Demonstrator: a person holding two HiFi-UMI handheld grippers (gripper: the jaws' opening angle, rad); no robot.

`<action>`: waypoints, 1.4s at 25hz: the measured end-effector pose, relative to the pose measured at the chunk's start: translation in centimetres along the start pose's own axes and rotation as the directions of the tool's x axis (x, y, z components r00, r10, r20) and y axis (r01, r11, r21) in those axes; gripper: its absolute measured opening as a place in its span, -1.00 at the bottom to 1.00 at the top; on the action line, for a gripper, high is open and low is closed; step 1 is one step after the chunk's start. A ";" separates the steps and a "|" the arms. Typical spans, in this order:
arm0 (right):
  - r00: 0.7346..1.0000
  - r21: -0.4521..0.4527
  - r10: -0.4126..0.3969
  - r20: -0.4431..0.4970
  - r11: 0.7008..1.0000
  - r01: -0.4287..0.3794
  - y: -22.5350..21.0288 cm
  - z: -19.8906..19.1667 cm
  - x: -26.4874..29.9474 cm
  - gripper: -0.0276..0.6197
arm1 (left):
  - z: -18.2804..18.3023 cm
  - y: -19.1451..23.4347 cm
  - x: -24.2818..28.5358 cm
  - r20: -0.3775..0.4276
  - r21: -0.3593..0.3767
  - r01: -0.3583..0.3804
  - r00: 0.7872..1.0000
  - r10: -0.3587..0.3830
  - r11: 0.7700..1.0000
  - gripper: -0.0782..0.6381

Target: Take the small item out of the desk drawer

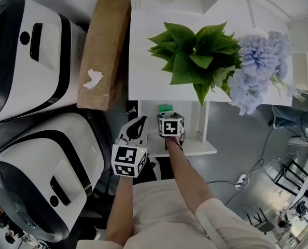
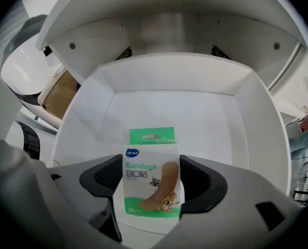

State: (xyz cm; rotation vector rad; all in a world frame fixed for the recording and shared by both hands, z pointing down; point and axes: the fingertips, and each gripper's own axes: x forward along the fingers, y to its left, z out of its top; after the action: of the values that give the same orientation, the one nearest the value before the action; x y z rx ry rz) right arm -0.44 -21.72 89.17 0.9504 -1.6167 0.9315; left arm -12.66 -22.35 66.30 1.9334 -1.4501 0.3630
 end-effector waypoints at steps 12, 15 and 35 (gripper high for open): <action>0.983 -0.001 0.050 0.179 0.999 -0.051 1.0 3.7 -4.2 0.20 | 0.3 -2.0 -1.1 0.029 0.024 0.004 1.000 -0.004 1.000 -0.73; 0.973 0.003 0.059 0.222 0.998 -0.061 1.2 4.3 -5.9 0.20 | 0.2 -2.5 -1.6 0.036 0.026 -0.001 0.999 0.000 1.000 -0.73; 0.868 -0.037 0.101 0.486 0.995 -0.095 2.0 5.7 -18.3 0.20 | 1.3 -6.1 -5.6 0.062 0.091 0.019 0.998 -0.025 0.996 -0.73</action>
State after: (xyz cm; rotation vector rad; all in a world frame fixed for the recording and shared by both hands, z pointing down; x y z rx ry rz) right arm -0.85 -23.57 69.94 1.1688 -2.1109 0.7828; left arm -9.16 -18.23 59.87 2.0481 -1.4740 0.3664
